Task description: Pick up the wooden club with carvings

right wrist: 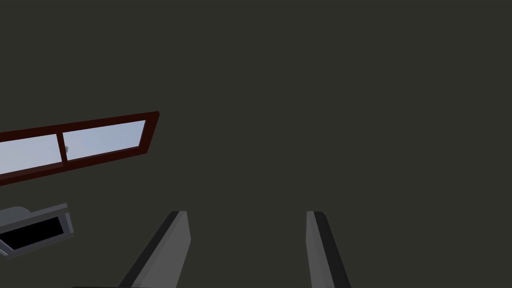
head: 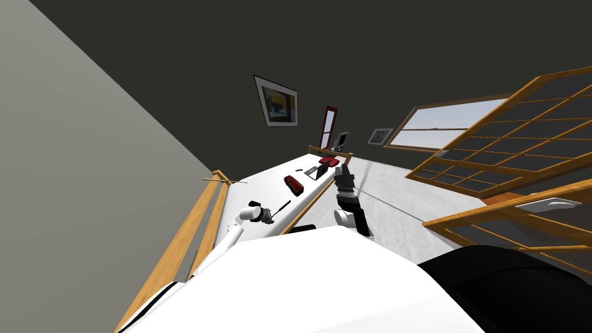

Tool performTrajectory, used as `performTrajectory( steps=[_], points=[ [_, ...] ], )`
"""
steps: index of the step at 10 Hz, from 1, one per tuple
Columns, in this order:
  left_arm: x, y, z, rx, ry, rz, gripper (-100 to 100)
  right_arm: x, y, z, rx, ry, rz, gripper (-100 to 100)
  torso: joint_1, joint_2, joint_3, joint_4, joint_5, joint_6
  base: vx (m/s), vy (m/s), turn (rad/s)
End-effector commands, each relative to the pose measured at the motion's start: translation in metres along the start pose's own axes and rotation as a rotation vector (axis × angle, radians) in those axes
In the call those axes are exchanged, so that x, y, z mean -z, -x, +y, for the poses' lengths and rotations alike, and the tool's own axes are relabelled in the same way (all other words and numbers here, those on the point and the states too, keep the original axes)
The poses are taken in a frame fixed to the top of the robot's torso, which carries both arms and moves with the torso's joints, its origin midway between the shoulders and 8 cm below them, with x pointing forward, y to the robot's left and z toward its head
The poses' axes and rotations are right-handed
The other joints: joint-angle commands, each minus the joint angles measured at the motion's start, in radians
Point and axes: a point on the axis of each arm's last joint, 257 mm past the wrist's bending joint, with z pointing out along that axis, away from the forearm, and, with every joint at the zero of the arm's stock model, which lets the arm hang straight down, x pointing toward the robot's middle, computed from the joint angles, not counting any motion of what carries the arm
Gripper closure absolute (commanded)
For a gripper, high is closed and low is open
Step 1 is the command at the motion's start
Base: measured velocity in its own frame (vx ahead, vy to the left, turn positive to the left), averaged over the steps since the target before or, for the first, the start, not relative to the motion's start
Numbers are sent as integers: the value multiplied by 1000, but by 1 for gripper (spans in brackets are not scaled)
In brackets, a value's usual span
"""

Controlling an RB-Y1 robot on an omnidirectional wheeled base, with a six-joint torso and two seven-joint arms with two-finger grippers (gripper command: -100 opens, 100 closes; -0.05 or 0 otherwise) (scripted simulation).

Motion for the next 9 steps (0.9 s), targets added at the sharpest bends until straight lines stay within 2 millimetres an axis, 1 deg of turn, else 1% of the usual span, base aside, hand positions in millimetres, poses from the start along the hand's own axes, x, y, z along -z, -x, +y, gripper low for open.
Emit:
performTrajectory(
  steps=[1,2,3,4,8,9],
  points=[
    [-9,3,3,2,-3,1,-100,0,0,0,0,0,0,0,0,0,0,0,0,0,22,-1,-26],
    [-13,5,5,4,-4,1,-100,0,0,0,0,0,0,0,0,-1,0,0,0,0,22,-1,-19],
    [-11,2,3,4,-2,0,-100,0,0,0,0,0,0,0,0,-1,-1,0,0,0,9,0,-4],
    [-12,2,3,3,-3,1,100,0,0,0,0,0,0,0,0,0,0,0,0,0,0,0,0],
    [-12,2,4,5,0,1,100,0,0,0,0,0,0,0,1,-1,-1,0,0,1,0,0,0],
    [-12,2,4,5,0,1,0,0,0,0,0,0,0,0,1,-1,-1,0,0,0,0,0,0]
  ],
)
